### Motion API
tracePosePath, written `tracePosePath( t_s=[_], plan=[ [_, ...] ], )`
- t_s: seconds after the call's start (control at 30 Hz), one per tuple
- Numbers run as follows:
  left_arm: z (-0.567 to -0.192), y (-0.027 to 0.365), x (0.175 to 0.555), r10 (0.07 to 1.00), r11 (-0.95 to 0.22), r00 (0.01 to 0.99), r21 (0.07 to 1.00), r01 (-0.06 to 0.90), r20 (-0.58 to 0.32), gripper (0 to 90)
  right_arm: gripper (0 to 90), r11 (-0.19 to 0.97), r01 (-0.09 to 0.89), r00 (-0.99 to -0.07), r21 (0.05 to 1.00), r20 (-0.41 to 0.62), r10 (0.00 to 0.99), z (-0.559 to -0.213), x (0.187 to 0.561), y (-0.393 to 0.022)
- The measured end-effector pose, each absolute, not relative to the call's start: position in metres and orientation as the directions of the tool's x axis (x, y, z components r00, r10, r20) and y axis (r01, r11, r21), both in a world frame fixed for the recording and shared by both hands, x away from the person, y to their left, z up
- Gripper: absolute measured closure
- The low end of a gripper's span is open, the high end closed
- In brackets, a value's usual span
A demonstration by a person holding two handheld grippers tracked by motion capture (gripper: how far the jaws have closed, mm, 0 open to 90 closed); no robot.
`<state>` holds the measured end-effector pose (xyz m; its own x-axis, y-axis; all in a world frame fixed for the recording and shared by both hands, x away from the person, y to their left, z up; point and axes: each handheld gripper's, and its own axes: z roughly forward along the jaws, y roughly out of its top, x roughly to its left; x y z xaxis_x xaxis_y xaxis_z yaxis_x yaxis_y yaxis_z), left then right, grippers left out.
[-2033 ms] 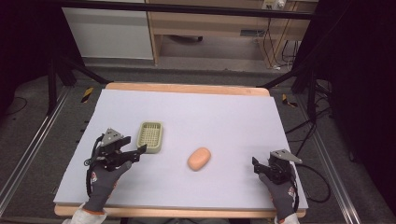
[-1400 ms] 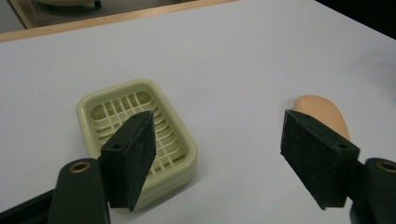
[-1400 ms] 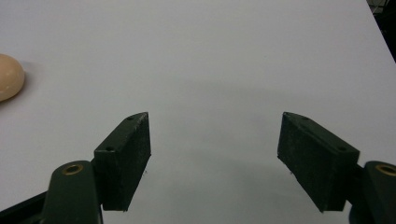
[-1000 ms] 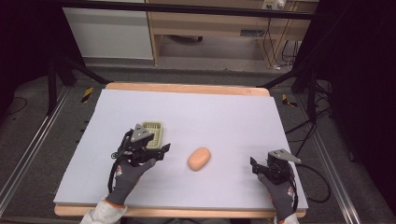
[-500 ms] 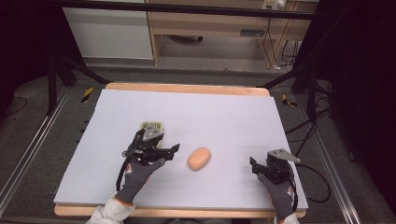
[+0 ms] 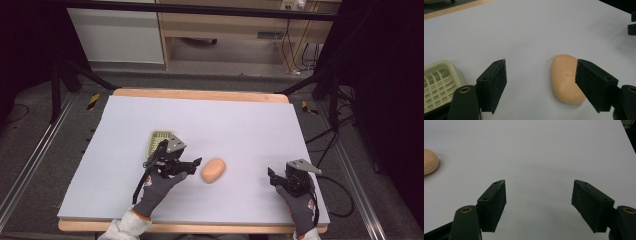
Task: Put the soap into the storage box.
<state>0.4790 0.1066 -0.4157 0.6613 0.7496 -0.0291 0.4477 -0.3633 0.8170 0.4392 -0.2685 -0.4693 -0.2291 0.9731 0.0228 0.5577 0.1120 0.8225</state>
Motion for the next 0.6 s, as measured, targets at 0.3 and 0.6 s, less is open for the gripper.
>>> tracePosePath(
  t_s=[0.3,0.6],
  plan=[
    [-0.422,0.089,0.484,0.739,-0.392,0.673,0.801,0.453,-0.019,24.1,28.5,0.113,0.556,-0.23,0.823,0.022,0.973,-0.469,0.439,-0.268],
    [-0.428,0.077,0.486,0.731,-0.421,0.682,0.783,0.457,-0.005,22.6,28.8,0.114,0.555,-0.23,0.824,0.02,0.973,-0.468,0.44,-0.268]
  ],
)
